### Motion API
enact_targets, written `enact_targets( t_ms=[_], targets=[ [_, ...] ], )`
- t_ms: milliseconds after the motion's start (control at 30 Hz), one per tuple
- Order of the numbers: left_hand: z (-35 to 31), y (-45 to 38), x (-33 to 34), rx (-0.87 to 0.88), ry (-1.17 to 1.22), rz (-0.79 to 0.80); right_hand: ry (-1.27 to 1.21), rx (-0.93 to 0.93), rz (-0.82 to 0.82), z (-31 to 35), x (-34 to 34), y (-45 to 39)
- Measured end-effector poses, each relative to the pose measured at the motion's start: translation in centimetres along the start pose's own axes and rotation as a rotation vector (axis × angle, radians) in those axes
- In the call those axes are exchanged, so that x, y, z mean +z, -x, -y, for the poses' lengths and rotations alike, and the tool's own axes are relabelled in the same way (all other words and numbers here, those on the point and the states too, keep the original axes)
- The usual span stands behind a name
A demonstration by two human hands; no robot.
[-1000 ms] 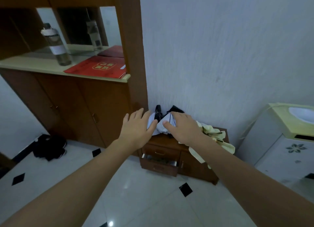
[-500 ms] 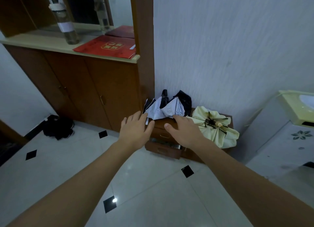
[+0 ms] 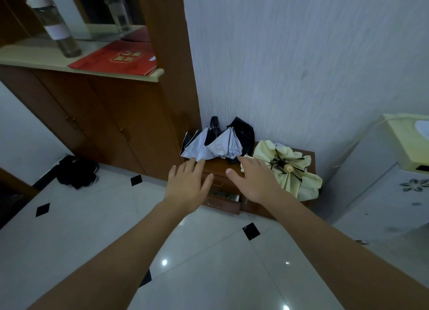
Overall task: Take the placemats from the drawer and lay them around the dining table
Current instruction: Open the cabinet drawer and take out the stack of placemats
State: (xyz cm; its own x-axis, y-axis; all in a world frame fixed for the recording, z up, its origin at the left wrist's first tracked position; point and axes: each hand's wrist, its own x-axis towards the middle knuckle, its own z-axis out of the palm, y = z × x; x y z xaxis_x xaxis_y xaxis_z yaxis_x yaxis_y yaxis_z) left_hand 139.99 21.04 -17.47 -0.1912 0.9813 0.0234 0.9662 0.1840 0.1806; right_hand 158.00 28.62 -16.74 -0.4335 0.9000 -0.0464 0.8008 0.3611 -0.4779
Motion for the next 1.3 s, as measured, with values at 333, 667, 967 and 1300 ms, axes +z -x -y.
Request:
enact_targets(
  t_ms=[333, 667, 967, 1300],
  targets=[
    [0.3, -6.3, 2.5, -0.018, 0.042, 0.014, -0.036, 0.057, 0.071, -2.3, 1.8, -6.0],
    [9.1, -12.8, 8.9, 0.018, 0.143, 0.093, -0.054, 0.23, 0.068, -2.0, 8.8, -12.4],
    [15.1, -17.0, 15.6, -0.004, 0.313, 0.096, -0.234, 0.381, 0.076, -3.2, 17.5, -17.3],
    [16.4, -16.1, 31.7, -0.039, 0.329, 0.208, -0.23, 0.39, 0.175, -11.1, 33.1, -19.7]
  ],
)
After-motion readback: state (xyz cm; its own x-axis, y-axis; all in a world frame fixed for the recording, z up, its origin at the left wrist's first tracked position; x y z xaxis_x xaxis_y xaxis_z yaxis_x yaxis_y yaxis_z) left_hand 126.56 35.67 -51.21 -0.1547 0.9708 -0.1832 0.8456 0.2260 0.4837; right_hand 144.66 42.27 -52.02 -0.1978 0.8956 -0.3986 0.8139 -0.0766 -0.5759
